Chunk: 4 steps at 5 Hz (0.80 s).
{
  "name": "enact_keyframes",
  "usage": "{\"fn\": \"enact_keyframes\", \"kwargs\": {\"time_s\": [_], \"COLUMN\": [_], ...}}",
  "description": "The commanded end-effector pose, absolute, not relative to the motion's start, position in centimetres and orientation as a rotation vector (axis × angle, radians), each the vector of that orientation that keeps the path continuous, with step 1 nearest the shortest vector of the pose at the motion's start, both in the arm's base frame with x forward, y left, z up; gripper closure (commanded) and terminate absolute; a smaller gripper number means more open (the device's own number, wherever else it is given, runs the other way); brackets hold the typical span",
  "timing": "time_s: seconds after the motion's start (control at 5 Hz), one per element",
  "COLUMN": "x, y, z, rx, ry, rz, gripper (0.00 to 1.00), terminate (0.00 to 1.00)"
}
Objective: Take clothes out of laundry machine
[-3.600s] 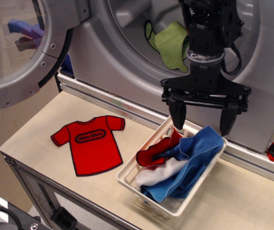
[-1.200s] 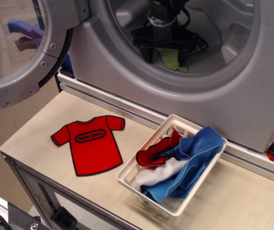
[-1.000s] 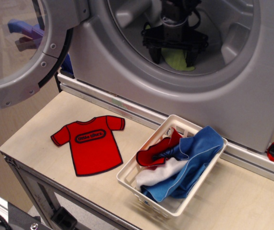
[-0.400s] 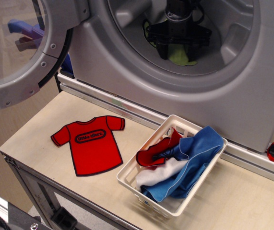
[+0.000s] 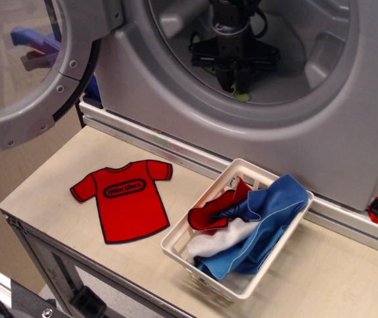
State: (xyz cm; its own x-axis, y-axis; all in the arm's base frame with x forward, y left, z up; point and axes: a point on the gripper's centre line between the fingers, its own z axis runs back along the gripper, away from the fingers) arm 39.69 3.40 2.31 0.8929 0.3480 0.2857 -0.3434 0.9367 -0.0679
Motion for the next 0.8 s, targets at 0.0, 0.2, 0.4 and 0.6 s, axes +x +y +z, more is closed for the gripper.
{"fn": "enact_keyframes", "kwargs": {"time_s": [0.0, 0.2, 0.4, 0.6], "x": [33.1, 29.5, 27.4, 26.0], "y": [2.7, 1.1, -0.4, -2.0], "z": [3.9, 5.3, 6.1, 6.4], "rx": [-0.042, -0.083, -0.124, -0.152], "ry": [-0.237, -0.231, -0.197, -0.154], "rz": [0.196, 0.099, 0.05, 0.011], "gripper": [1.0, 1.0, 1.0, 1.0], "terminate": [0.0, 0.0, 0.0, 0.0]}}
